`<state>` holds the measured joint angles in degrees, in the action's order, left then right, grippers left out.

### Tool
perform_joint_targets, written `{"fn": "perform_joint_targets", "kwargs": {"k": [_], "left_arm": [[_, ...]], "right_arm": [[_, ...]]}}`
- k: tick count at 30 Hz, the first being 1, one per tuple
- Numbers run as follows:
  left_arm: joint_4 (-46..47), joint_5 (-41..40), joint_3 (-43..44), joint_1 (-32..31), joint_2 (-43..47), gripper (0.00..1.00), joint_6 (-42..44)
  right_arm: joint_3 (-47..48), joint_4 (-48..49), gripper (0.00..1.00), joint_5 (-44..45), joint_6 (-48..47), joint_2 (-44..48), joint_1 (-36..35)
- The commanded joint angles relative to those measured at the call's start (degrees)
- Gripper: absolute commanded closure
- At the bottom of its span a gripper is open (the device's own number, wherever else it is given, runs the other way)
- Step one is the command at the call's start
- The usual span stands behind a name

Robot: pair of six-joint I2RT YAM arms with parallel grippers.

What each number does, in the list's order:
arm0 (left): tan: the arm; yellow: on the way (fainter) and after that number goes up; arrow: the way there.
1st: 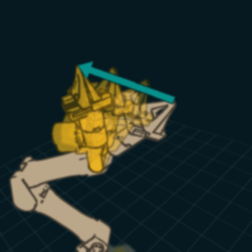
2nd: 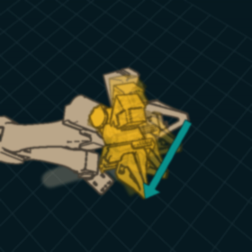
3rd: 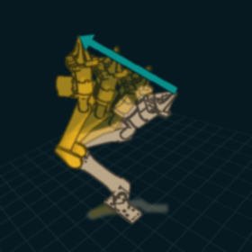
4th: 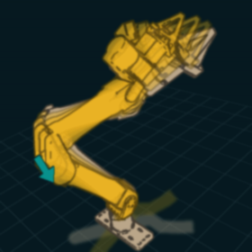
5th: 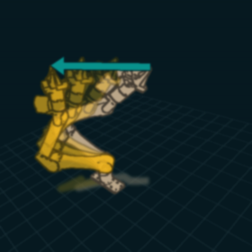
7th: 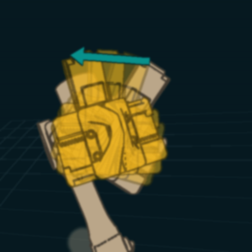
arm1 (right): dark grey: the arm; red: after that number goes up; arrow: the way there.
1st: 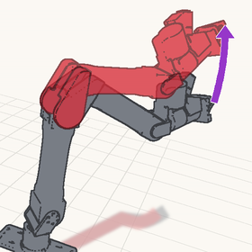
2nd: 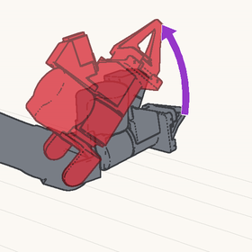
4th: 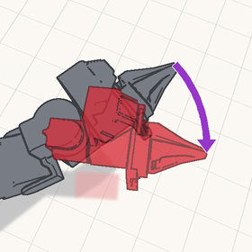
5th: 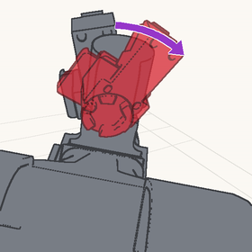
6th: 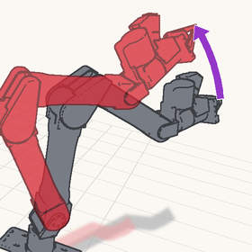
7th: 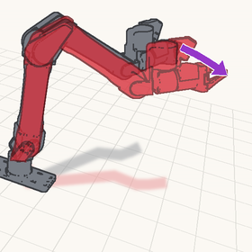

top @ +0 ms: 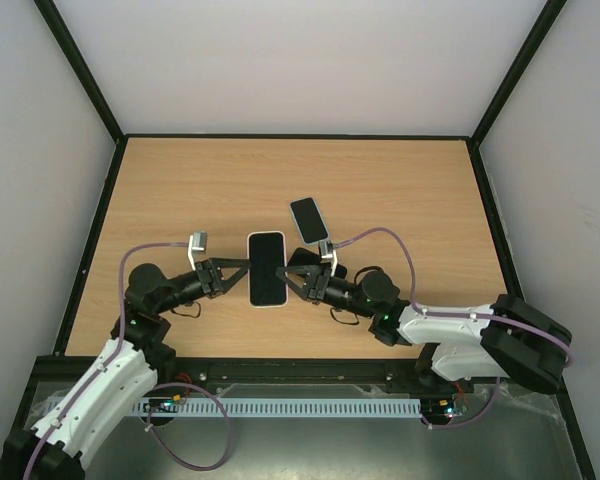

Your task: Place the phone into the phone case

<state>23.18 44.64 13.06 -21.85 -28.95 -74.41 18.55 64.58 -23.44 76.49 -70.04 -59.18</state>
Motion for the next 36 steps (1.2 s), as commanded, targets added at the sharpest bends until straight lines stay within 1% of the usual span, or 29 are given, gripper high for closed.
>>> {"fn": "perform_joint_targets", "kwargs": {"k": [1,4,7,8,11,12,14,17,20,22,28,33,34,36], "left_arm": [[2.03,2.06,-0.23,-0.17,-1.04,0.77,1.73],[1.06,2.00,0.03,-0.13,-1.26,0.88,2.38],[-3.60,1.81,1.76,-0.13,-1.89,0.96,4.96],[-5.81,1.71,2.45,-0.13,-2.10,0.97,6.21],[-9.88,1.59,3.99,-0.13,-2.47,0.98,8.31],[-9.86,1.56,3.99,-0.13,-2.15,0.94,8.05],[-9.86,1.27,3.83,-0.13,-1.23,0.79,7.52],[-8.96,1.12,2.78,-0.13,0.46,0.63,6.51],[-5.73,1.48,-0.19,-0.21,2.29,0.50,3.67],[-4.56,1.14,-1.94,-0.57,3.30,0.45,1.70],[-2.25,-0.09,-4.28,-2.82,4.40,0.37,-0.58],[-1.51,-0.72,-4.31,-3.93,2.84,0.36,-0.21],[-1.17,-0.70,-4.42,-4.05,2.32,0.36,-0.21],[-0.28,-0.73,-4.69,-4.46,1.17,0.44,-0.37]], "right_arm": [[2.74,5.02,0.87,1.88,-0.21,-0.21,-0.24],[2.74,5.07,0.87,1.93,-0.17,-0.68,-0.21],[2.52,4.95,0.87,2.36,-0.20,-1.17,-0.23],[2.47,4.82,0.87,2.69,-0.20,-1.27,-0.23],[2.46,4.51,0.87,3.64,-0.26,-1.42,-0.22],[2.47,4.46,0.87,4.03,-0.21,-1.42,-0.23],[2.49,4.58,0.87,4.96,0.23,-1.41,-0.21],[2.39,5.32,0.87,6.90,1.07,-1.25,-0.23],[2.19,6.28,0.87,8.63,1.83,-1.31,-0.23],[2.18,6.41,0.87,9.82,2.20,-1.43,-0.21],[2.48,7.41,0.87,11.61,3.61,-3.17,-0.17],[1.77,11.21,0.87,11.86,6.21,-6.33,-0.13],[1.69,12.25,0.87,11.74,6.63,-6.91,-0.15],[1.53,13.60,0.87,11.63,7.43,-8.22,-0.15]]}}
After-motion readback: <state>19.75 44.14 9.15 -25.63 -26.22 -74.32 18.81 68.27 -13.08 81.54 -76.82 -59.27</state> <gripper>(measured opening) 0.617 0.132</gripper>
